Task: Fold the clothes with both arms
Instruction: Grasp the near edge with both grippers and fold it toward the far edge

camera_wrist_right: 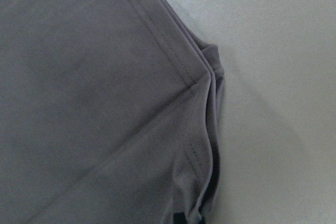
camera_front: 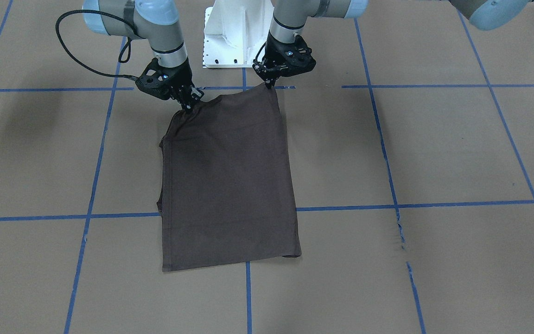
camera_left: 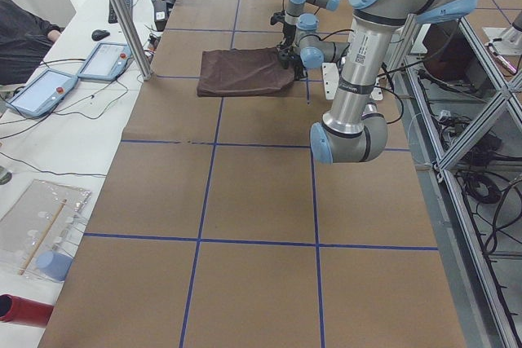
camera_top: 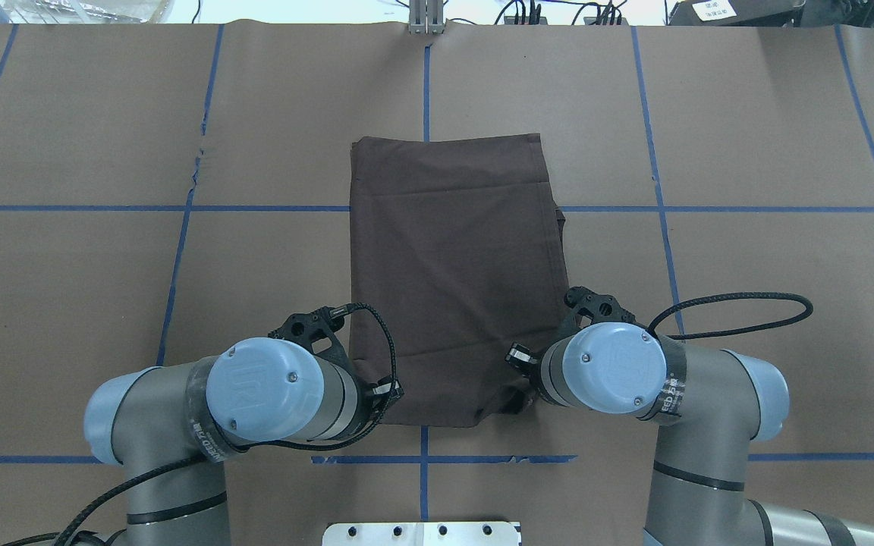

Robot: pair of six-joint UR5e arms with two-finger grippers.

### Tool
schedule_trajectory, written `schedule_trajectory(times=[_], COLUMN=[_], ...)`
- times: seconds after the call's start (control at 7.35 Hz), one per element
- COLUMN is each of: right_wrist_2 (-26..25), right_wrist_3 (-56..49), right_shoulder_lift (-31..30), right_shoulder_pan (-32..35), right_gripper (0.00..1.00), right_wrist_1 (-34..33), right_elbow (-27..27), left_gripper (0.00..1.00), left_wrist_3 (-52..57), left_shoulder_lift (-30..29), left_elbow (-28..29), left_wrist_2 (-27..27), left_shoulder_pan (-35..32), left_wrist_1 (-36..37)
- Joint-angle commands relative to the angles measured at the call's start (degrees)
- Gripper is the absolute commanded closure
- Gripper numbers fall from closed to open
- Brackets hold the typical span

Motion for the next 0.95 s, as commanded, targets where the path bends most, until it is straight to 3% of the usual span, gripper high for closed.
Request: schedule_trajectory(times=[0.0, 0.14, 0.41, 0.82], right_wrist_2=[2.42, 4.26, 4.54, 4.62], right_wrist_3=[-0.06, -0.06, -0.50, -4.53], right_shoulder_lift=[-2.44, -3.77, -1.86, 5.78], right_shoulder_pan=[-0.33, -1.30, -2.79, 6.92], right_gripper=[1.00, 1.00, 1.00, 1.00], right_wrist_1=[0.03, 0.38, 0.74, 0.74], right_elbow=[6.22, 8.69, 7.85, 0.48], left_gripper=[1.00, 1.00, 1.00, 1.00], left_wrist_3=[-0.67, -0.85, -0.67, 2.64], left_shoulder_lift=[3.01, 3.63, 3.29, 1.89], left_elbow=[-6.29, -8.84, -12.28, -9.67], left_wrist_2=[0.00, 0.00, -1.74, -2.99], left_shoulder_pan=[2.38, 4.31, 4.68, -5.30], left_wrist_1=[2.00, 3.39, 7.35, 6.84])
